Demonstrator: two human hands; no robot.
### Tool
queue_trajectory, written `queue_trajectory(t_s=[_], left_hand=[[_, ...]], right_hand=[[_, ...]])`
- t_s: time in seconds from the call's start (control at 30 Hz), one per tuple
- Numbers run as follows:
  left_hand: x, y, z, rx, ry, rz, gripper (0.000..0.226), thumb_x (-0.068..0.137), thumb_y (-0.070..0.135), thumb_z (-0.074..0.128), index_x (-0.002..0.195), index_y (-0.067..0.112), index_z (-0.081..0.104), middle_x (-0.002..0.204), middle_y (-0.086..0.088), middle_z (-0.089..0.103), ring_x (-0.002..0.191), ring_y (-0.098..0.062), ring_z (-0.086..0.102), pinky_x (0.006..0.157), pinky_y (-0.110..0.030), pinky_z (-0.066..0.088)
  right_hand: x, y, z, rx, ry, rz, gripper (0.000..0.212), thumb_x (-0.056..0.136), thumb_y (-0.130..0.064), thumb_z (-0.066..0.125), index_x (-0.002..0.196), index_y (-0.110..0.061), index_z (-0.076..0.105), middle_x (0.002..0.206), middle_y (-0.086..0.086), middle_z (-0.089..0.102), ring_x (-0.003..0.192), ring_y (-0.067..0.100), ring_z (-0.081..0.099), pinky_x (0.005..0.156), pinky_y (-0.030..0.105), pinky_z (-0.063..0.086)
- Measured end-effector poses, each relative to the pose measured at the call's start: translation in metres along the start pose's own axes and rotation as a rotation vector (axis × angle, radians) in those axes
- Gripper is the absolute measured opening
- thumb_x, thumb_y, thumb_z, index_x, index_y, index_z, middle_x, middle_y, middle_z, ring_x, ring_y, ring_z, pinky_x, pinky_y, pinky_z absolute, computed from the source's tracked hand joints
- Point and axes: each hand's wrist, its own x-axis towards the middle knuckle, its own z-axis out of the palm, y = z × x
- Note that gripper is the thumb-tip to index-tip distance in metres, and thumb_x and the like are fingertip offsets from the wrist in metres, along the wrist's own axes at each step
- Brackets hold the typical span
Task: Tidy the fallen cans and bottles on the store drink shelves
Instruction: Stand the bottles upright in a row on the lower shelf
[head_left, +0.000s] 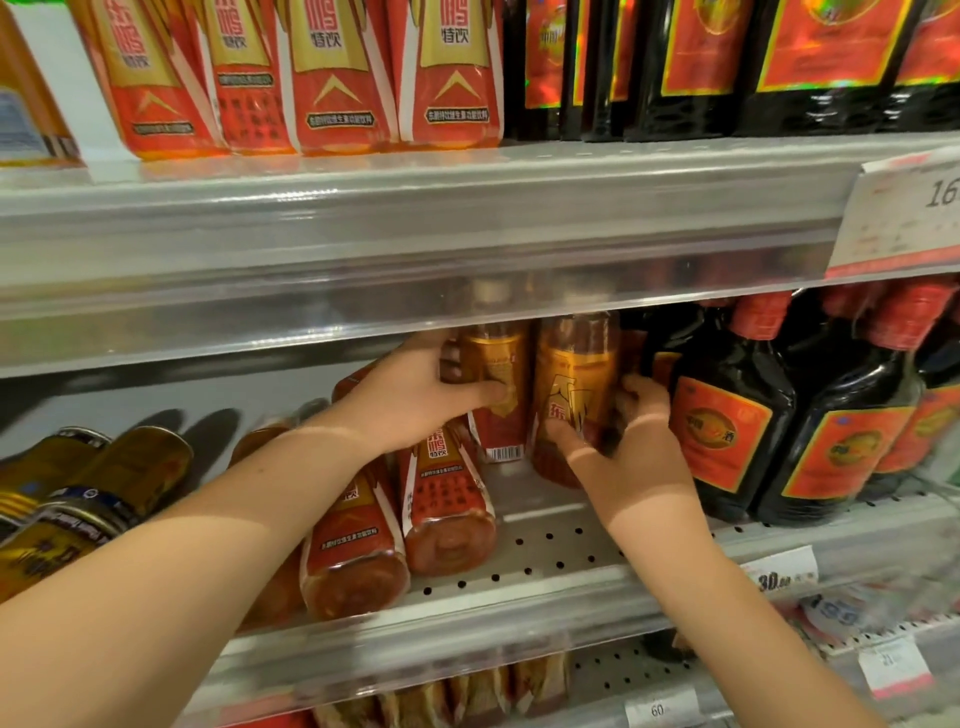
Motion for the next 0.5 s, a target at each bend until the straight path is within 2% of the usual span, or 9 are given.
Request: queue_trajectory(t_s=[0.07, 0.13, 0.2, 0.23, 0.3, 0.37, 0.5], left_hand=[[0.002, 0.0, -0.002, 0.008, 0.012, -0.001, 0.035, 0.079, 0.047, 0.083, 0.104, 0.051, 0.06, 0.11, 0.021, 0.068, 0.103, 0.0, 0.064, 0.099, -0.038, 0.053], [0.005, 0.0, -0.004, 0.016, 0.006, -0.012, 0.033, 0.077, 0.051, 0.083, 0.101, 0.052, 0.062, 0.107, 0.022, 0.068, 0.101, 0.001, 0.065, 0.098, -0.038, 0.054], [0.007, 0.0, -0.005, 0.019, 0.0, -0.015, 0.04, 0.068, 0.061, 0.081, 0.103, 0.052, 0.063, 0.109, 0.02, 0.069, 0.102, -0.003, 0.066, 0.098, -0.041, 0.055], [0.008, 0.0, -0.005, 0.007, 0.005, -0.014, 0.045, 0.062, 0.065, 0.079, 0.102, 0.053, 0.065, 0.109, 0.019, 0.071, 0.103, -0.004, 0.067, 0.098, -0.042, 0.055], [0.009, -0.002, -0.004, -0.018, 0.019, -0.012, 0.043, 0.056, 0.067, 0.077, 0.097, 0.06, 0.066, 0.106, 0.021, 0.073, 0.102, -0.004, 0.069, 0.098, -0.042, 0.055], [0.01, -0.003, -0.003, -0.029, 0.034, -0.016, 0.038, 0.057, 0.065, 0.078, 0.093, 0.068, 0.063, 0.105, 0.024, 0.073, 0.101, -0.002, 0.069, 0.098, -0.042, 0.055], [0.008, -0.005, 0.001, -0.047, 0.082, -0.032, 0.03, 0.074, 0.048, 0.084, 0.094, 0.053, 0.064, 0.102, 0.022, 0.071, 0.097, 0.004, 0.067, 0.099, -0.039, 0.054]], right_hand=[[0.005, 0.003, 0.001, 0.028, 0.001, 0.0, 0.068, 0.086, -0.027, 0.079, 0.139, -0.026, 0.035, 0.106, -0.027, 0.054, 0.105, 0.002, 0.062, 0.081, 0.013, 0.042], [0.009, 0.003, 0.0, 0.005, -0.034, -0.028, 0.064, 0.091, -0.031, 0.072, 0.145, -0.03, 0.037, 0.121, -0.023, 0.056, 0.119, 0.011, 0.055, 0.093, 0.019, 0.039], [0.014, 0.002, 0.0, -0.083, -0.037, -0.086, 0.063, 0.096, -0.033, 0.066, 0.152, -0.026, 0.037, 0.142, -0.006, 0.053, 0.133, 0.016, 0.047, 0.102, 0.02, 0.033], [0.016, 0.0, 0.001, -0.126, -0.024, -0.114, 0.062, 0.097, -0.033, 0.064, 0.152, -0.022, 0.038, 0.147, 0.0, 0.051, 0.137, 0.018, 0.045, 0.106, 0.021, 0.032], [0.016, -0.003, 0.003, -0.192, -0.009, -0.144, 0.06, 0.099, -0.03, 0.06, 0.152, -0.015, 0.037, 0.148, 0.009, 0.05, 0.137, 0.024, 0.045, 0.113, 0.029, 0.033], [0.013, -0.005, 0.009, -0.276, 0.016, -0.126, 0.061, 0.101, -0.03, 0.056, 0.154, -0.012, 0.033, 0.147, 0.015, 0.047, 0.137, 0.029, 0.044, 0.114, 0.038, 0.034], [0.001, -0.008, 0.019, -0.427, 0.132, -0.077, 0.065, 0.103, -0.03, 0.052, 0.157, -0.01, 0.024, 0.143, 0.021, 0.042, 0.128, 0.037, 0.048, 0.106, 0.038, 0.04]])
